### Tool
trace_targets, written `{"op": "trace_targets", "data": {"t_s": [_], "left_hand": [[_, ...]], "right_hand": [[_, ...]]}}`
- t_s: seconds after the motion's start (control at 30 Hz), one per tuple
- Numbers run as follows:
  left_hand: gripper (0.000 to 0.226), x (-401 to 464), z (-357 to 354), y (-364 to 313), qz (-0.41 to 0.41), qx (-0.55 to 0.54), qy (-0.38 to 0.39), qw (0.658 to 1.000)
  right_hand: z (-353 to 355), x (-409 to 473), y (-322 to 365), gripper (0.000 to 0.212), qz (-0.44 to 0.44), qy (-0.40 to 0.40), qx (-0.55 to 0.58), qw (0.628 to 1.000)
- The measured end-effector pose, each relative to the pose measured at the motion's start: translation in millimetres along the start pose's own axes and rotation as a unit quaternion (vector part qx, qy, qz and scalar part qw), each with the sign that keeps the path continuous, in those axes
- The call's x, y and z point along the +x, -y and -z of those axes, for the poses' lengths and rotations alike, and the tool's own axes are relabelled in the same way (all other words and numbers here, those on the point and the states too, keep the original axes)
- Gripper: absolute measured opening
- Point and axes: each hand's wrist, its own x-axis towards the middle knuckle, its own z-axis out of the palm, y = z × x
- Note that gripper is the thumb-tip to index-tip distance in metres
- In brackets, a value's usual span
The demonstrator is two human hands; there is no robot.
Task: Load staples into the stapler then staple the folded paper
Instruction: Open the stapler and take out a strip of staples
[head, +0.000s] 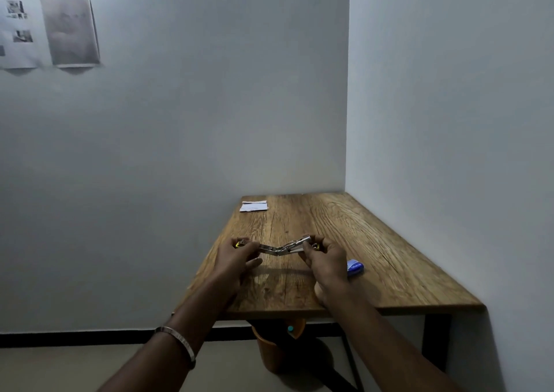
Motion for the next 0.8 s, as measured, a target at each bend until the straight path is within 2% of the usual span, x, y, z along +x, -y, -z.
{"op": "trace_targets", "data": {"t_s": [0.1, 0.23, 0.3, 0.47, 0.67, 0.8], "left_hand": [[0.028, 2.4, 8.7, 6.0, -0.086, 0.21, -0.008, 0.974], [0.032, 7.2, 16.8, 11.7, -0.2, 0.382, -0.024, 0.902], [0.033, 10.4, 21.8, 12.6, -0.218, 0.438, -0.011, 0.872], [0.029, 18.6, 29.9, 9.9, -0.212, 0.517, 0.063, 0.827], [0.021, 21.0, 27.1, 7.2, -0.236, 0.518, 0.135, 0.811], [0.029, 15.7, 4.5, 8.9, -0.293, 0.485, 0.168, 0.806]], "right_hand": [[-0.2, 1.3, 0.4, 0.024, -0.003, -0.015, 0.012, 1.0], [-0.2, 3.0, 1.3, 0.022, -0.019, -0.027, 0.036, 0.999], [-0.1, 3.4, 1.3, 0.023, -0.02, -0.029, 0.033, 0.999], [-0.9, 4.1, 0.5, 0.023, -0.017, -0.027, 0.01, 0.999], [-1.7, 5.6, -0.3, 0.021, -0.02, -0.024, -0.002, 1.0], [-2.0, 4.9, -0.5, 0.017, -0.026, -0.009, -0.029, 0.999]]}}
